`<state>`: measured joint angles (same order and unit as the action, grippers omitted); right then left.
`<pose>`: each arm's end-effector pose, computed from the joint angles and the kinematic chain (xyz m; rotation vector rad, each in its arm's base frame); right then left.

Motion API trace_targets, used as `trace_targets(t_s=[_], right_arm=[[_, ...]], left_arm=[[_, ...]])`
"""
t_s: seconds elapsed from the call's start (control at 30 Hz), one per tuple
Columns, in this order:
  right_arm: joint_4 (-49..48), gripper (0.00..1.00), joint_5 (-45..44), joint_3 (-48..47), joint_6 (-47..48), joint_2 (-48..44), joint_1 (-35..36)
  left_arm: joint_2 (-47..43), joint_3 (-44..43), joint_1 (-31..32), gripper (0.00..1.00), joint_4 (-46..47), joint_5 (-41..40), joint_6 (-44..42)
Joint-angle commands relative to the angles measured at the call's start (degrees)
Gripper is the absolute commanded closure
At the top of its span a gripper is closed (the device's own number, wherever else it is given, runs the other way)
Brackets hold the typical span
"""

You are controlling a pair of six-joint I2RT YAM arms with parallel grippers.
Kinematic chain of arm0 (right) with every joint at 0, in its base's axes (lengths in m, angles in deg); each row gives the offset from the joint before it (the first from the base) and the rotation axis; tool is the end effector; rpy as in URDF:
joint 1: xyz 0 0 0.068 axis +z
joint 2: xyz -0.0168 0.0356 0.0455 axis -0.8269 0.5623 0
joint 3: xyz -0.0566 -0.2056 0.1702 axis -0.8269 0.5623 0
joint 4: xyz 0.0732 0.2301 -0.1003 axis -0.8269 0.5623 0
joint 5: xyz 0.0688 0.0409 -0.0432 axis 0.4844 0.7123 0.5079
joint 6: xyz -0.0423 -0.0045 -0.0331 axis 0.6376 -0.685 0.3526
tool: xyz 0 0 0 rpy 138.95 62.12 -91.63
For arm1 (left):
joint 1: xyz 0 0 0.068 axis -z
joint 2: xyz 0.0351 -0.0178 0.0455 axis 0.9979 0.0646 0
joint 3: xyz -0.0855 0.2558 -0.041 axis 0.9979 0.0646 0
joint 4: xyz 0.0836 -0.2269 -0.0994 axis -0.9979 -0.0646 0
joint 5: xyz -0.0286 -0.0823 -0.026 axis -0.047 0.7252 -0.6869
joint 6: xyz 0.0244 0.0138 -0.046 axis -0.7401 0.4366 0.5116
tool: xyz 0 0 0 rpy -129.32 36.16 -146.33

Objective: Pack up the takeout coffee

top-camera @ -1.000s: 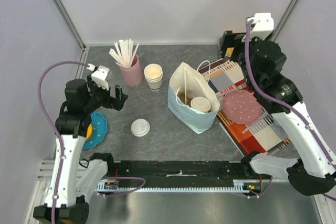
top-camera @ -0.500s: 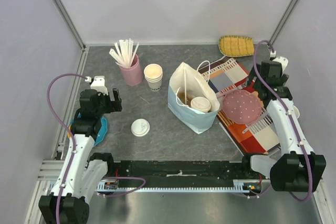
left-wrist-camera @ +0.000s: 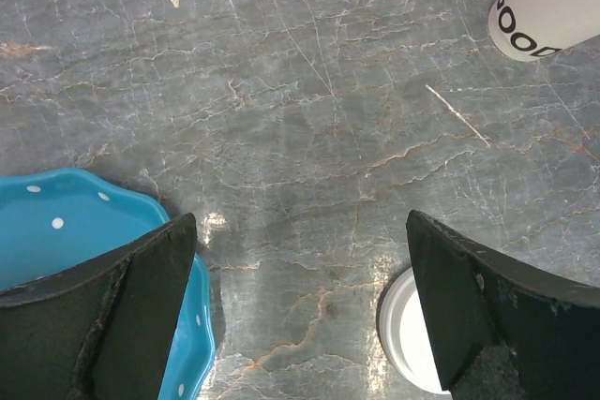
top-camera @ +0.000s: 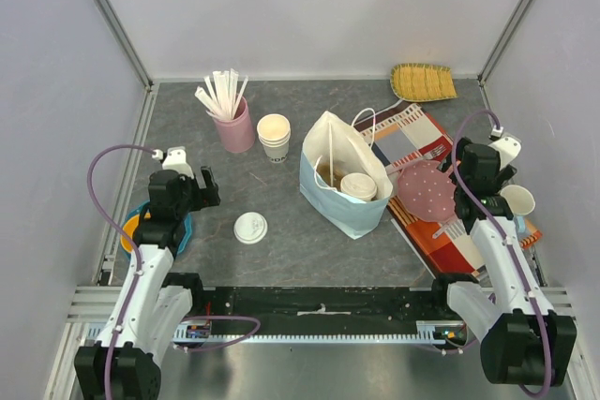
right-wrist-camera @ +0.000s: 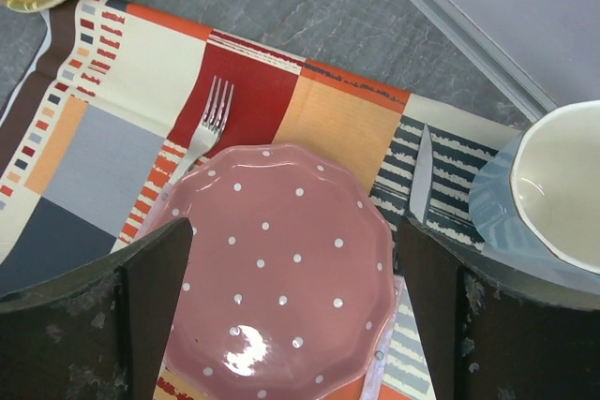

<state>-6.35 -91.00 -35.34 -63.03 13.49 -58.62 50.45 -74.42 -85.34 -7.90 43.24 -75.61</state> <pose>0.2054 -0.0252 0.2640 0.7447 1.9291 -0.2269 0.1690 -0.0016 0.2362 -0.1494 2.0987 -0.0562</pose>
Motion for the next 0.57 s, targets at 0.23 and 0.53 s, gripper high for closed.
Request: trace_targets(t_s=[0.23, 0.53], right_arm=[[-7.7, 0.02, 2.5, 3.6, -1.0, -2.5, 0.0], [-9.5, 0.02, 3.0, 5.4, 0.5, -3.8, -0.1]], left_arm=[[-1.2, 1.3, -0.6, 0.00, 3.3, 1.1, 2.9], [-0.9, 1.5, -0.7, 0.00, 3.4, 1.5, 3.0]])
